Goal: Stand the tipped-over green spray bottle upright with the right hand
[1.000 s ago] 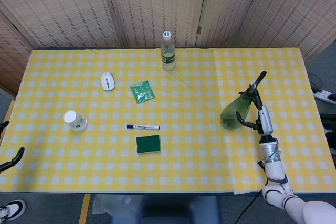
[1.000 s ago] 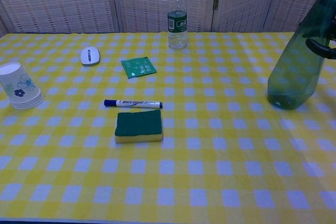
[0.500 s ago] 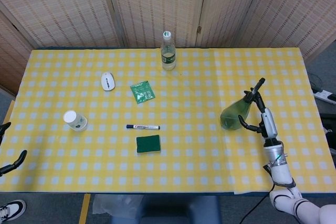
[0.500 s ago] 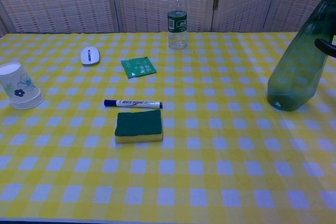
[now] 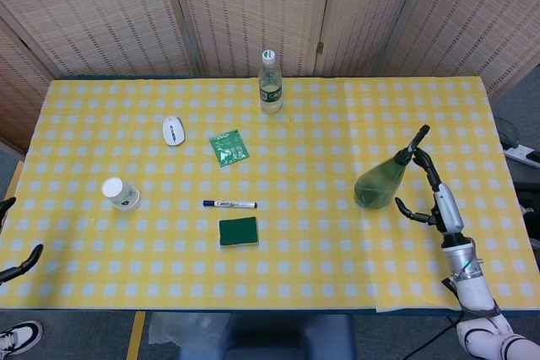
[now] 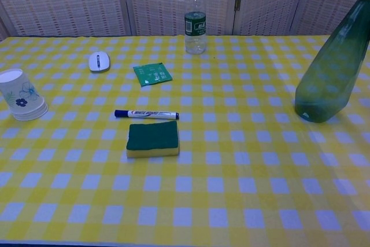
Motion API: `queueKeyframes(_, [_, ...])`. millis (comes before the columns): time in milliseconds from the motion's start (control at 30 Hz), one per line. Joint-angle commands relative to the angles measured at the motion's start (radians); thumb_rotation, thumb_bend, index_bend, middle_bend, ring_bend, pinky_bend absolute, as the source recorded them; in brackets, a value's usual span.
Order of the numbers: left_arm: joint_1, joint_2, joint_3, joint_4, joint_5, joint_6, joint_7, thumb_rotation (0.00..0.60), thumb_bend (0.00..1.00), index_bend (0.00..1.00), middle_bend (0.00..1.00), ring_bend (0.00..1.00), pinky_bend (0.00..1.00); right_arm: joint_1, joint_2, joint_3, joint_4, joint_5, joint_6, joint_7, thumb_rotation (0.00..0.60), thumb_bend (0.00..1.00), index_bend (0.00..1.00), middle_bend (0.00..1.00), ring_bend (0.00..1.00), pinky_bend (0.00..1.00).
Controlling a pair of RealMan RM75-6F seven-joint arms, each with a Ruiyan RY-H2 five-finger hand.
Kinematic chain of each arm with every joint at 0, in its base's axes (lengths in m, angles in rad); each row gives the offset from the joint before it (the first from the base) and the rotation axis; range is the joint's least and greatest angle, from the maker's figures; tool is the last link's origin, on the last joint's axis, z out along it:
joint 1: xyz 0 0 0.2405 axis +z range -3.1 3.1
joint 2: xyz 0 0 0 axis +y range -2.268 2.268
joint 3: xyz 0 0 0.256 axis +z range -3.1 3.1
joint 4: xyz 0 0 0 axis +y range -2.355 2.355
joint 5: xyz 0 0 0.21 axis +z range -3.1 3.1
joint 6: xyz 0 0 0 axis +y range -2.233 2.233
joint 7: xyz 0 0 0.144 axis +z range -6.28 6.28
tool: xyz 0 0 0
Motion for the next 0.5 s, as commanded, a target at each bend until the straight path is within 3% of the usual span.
queueKeyframes(33, [0.003, -0.005, 0.0, -0.006, -0.001, 0.009, 0.029, 0.239, 0.31, 0.0, 0.15, 0.06, 0.0, -0.027, 0.049, -0.027, -0.043, -0.008, 0.0, -0.019, 0.543, 0.37, 0.0, 0.02, 0.09, 0.0])
queueKeyframes(267, [-0.007, -0.035, -0.009, 0.008, -0.002, 0.016, 0.114, 0.241, 0.31, 0.0, 0.15, 0.05, 0.0, -0.089, 0.181, -0.085, -0.162, -0.04, 0.029, -0.146, 0.553, 0.37, 0.0, 0.02, 0.08, 0.0])
queueKeyframes(400, [-0.014, -0.04, -0.005, 0.013, 0.0, 0.002, 0.113, 0.238, 0.31, 0.0, 0.15, 0.05, 0.0, -0.122, 0.306, -0.132, -0.288, -0.047, 0.01, -0.387, 0.558, 0.36, 0.0, 0.04, 0.09, 0.0])
queueKeyframes(500, [-0.021, -0.043, -0.004, 0.019, 0.0, -0.007, 0.129, 0.241, 0.31, 0.0, 0.15, 0.05, 0.0, -0.168, 0.359, -0.131, -0.403, -0.015, 0.058, -0.681, 0.558, 0.36, 0.0, 0.05, 0.09, 0.0])
